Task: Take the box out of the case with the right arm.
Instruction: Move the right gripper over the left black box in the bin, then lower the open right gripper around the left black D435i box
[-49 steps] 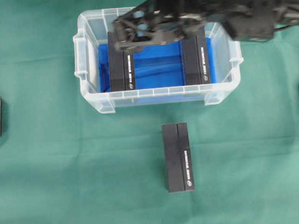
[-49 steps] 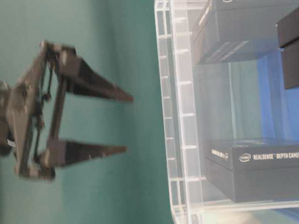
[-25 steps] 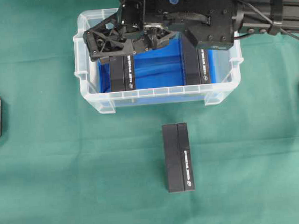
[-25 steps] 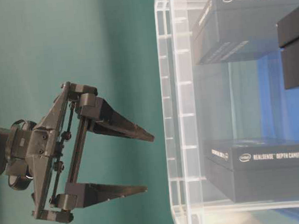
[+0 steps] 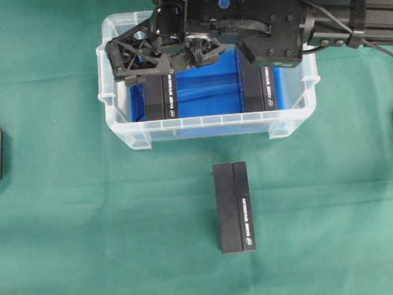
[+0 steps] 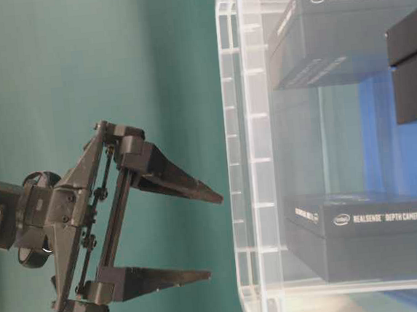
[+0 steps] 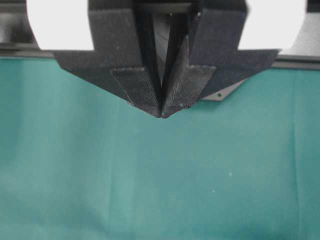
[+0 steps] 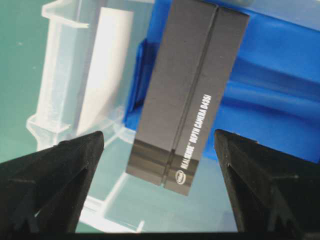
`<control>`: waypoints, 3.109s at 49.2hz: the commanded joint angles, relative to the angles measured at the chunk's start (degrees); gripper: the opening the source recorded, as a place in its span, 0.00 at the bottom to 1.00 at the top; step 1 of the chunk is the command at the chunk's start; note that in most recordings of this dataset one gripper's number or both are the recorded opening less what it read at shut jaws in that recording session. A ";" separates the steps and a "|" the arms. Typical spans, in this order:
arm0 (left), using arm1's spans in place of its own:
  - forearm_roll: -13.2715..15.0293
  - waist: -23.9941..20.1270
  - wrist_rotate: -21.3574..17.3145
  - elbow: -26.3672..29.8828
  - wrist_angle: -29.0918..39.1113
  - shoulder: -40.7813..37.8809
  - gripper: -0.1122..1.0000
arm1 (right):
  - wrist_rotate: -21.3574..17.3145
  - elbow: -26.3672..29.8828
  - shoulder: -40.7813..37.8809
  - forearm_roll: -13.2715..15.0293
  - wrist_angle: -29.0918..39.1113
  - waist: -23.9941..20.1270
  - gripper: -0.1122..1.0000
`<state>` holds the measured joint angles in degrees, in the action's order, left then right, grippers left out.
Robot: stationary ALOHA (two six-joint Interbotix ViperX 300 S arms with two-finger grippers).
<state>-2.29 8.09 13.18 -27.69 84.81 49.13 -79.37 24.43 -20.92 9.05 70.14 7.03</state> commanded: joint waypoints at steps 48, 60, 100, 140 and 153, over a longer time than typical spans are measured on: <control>-0.09 -0.18 0.00 0.62 -0.26 -0.18 0.12 | -0.09 1.14 0.79 -0.70 -1.32 0.09 0.94; -0.09 -0.18 0.00 0.70 -0.35 -0.18 0.12 | -0.26 1.05 0.79 -0.70 -1.32 0.09 0.94; -0.09 -0.18 0.00 0.62 -0.35 -0.18 0.12 | -0.70 0.88 0.70 -0.53 -1.32 0.26 0.93; -0.09 -0.18 0.35 0.62 -0.35 -0.26 0.12 | -2.37 -5.54 -0.18 -0.35 -6.42 0.70 0.93; 0.00 -0.18 0.44 0.62 -0.35 -0.18 0.12 | -2.81 -8.26 -2.37 -0.35 -10.37 0.97 0.93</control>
<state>-2.20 8.09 13.54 -27.69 84.81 49.13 -82.18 16.08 -24.08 8.61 60.56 8.00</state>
